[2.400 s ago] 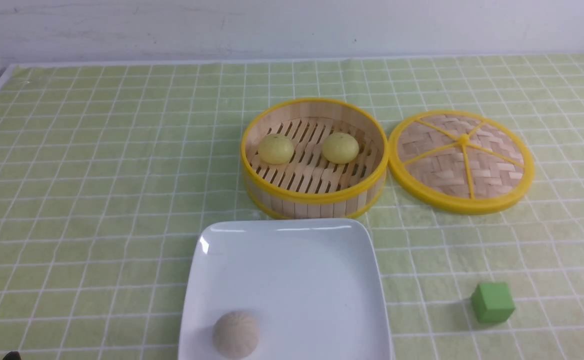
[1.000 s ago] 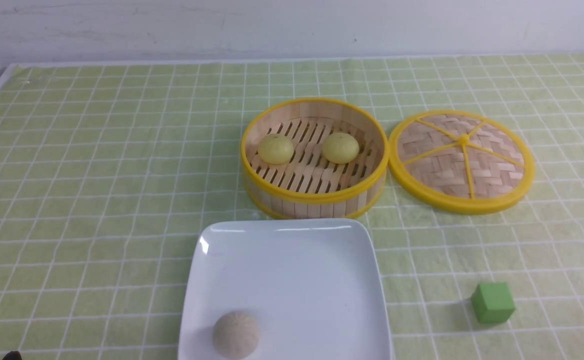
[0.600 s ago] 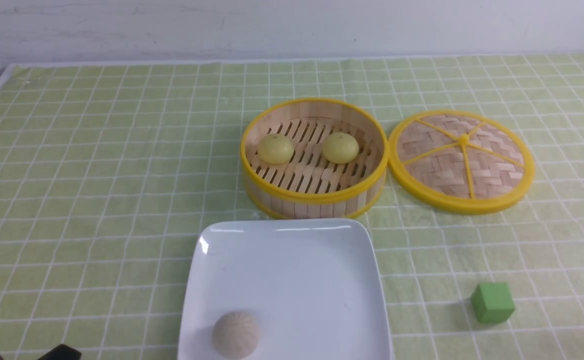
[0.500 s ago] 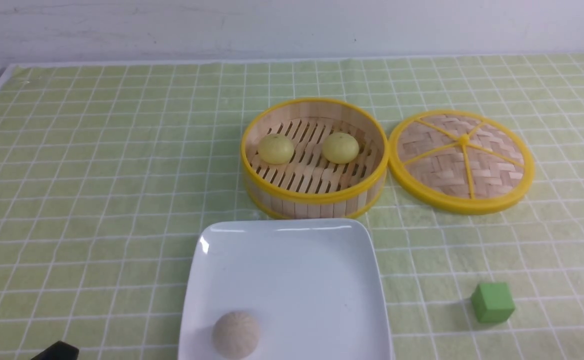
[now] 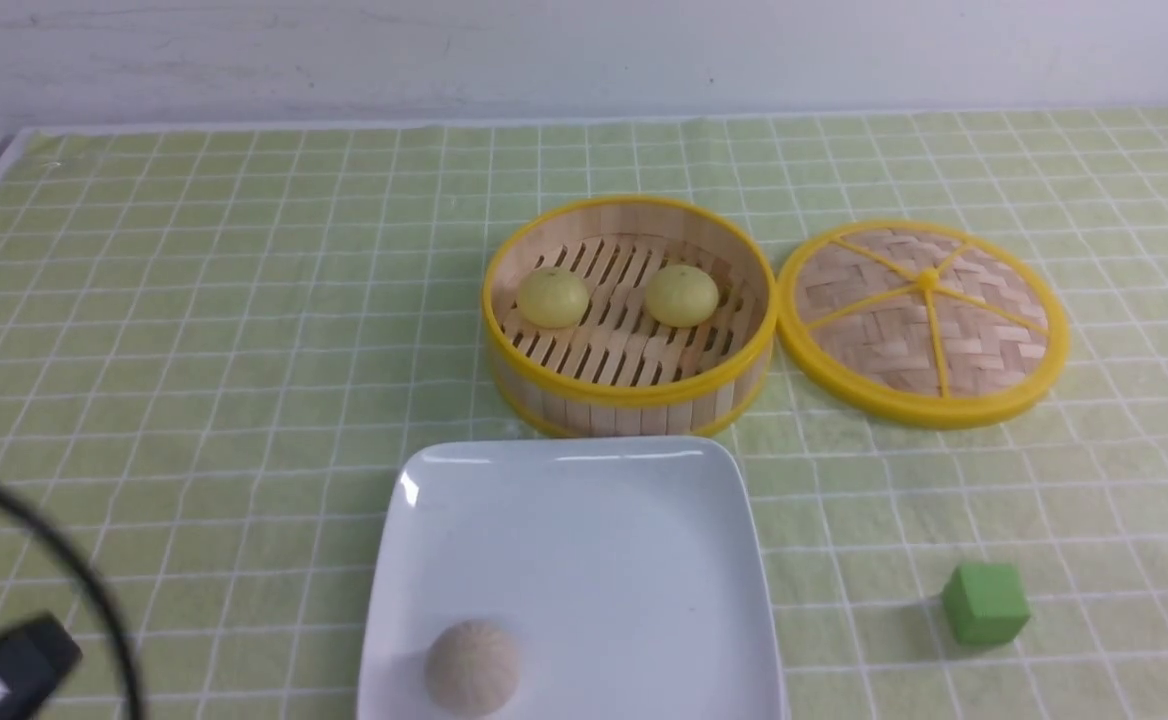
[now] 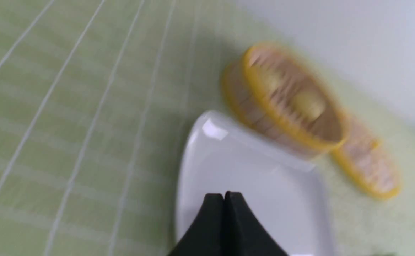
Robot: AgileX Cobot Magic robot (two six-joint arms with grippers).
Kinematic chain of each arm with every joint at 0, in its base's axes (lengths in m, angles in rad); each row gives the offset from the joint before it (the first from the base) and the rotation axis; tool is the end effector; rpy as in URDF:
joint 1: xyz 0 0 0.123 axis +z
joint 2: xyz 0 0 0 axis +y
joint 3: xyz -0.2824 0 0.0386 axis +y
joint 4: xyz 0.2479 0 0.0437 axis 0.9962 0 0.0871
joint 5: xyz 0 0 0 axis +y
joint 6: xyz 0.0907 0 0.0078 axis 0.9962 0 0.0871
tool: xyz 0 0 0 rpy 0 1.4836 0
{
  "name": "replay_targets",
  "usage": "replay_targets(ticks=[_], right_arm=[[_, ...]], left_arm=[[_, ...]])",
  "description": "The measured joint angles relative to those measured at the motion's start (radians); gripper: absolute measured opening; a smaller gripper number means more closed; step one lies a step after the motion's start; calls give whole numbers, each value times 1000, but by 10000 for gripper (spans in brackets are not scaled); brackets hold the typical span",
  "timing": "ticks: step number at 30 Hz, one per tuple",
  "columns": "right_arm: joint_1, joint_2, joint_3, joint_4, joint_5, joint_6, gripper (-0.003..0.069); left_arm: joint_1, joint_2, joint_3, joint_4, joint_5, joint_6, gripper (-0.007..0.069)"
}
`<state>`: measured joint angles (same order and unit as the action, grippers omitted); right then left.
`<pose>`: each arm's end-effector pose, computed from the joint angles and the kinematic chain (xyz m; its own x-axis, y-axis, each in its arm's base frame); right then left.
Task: Put the steamed buns into the plate on the green tablecloth.
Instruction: 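Reach toward a bun in the bamboo steamer with the right gripper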
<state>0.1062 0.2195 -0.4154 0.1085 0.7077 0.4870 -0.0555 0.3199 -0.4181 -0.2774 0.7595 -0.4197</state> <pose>0.0493 0.0117 0.2760 -0.4342 0.4947 -0.7528 0.0766 0.8530 0.5163 0.0614 -0.0206 0.2691 -0.5522 -0.5435 -0.6322 -0.1328 0.8060 -0.5769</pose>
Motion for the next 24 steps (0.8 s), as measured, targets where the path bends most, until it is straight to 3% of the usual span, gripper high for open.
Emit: replay_targets(ticks=[2, 6, 8, 9, 11, 12, 14, 15, 16, 18, 24], right_arm=[[0, 130, -130, -30, 217, -92, -12], [0, 306, -220, 19, 345, -270, -12], [0, 468, -243, 182, 352, -460, -10], [0, 481, -244, 199, 351, -476, -9], [0, 652, -247, 456, 352, -749, -6], [0, 652, -247, 456, 352, -771, -6], [0, 802, -249, 708, 349, -1041, 1], [0, 812, -249, 724, 349, -1059, 1], [1, 886, -265, 829, 342, -1178, 8], [1, 971, -311, 898, 325, -1269, 24], [18, 1178, -522, 917, 275, -1296, 87]], left_arm=[[0, 152, -2, 60, 127, 12, 2], [0, 329, -11, 88, 181, 74, 2], [0, 444, -45, 42, 179, 149, 2], [0, 450, -47, 37, 179, 161, 2], [0, 511, -76, -30, 165, 240, 2], [0, 514, -77, -35, 163, 240, 2], [0, 545, -83, -78, 115, 307, 2], [0, 549, -83, -80, 110, 309, 2], [0, 560, -83, -87, 79, 323, 3], [0, 573, -83, -94, 40, 325, 6], [0, 581, -83, -100, 15, 321, 17]])
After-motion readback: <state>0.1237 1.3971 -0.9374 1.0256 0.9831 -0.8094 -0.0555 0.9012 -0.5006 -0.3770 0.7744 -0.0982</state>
